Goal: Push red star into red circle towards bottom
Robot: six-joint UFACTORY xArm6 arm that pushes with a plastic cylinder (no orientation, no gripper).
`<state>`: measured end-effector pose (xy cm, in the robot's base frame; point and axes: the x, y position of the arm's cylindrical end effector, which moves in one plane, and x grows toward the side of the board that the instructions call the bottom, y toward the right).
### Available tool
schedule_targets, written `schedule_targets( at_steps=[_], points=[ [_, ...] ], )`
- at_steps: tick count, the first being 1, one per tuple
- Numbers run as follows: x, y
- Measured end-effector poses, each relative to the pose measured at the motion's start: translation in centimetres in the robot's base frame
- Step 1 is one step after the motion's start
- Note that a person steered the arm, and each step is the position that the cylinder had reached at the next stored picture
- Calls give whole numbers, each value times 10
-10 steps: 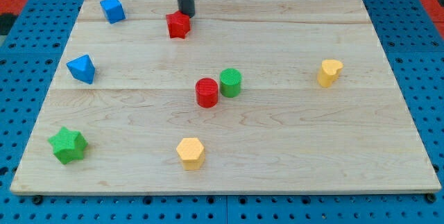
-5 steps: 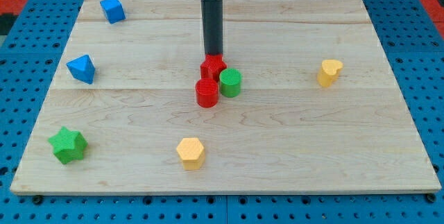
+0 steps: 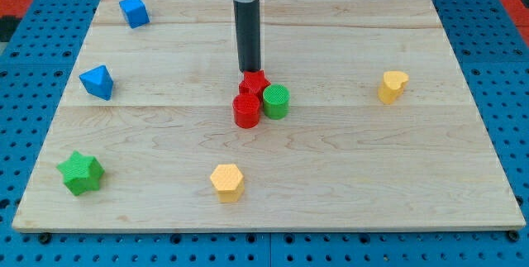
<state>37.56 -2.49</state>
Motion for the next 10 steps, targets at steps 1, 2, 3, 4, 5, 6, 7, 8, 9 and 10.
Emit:
schedule_targets(
  at_steps=[1,2,3,4,5,6,7,8,9,10],
  points=[
    [0,3],
    [-4,40],
    [23,29],
    [40,35],
    [41,28],
    [36,31],
    [34,41],
    [32,25],
    [10,24],
    [21,4]
  ],
)
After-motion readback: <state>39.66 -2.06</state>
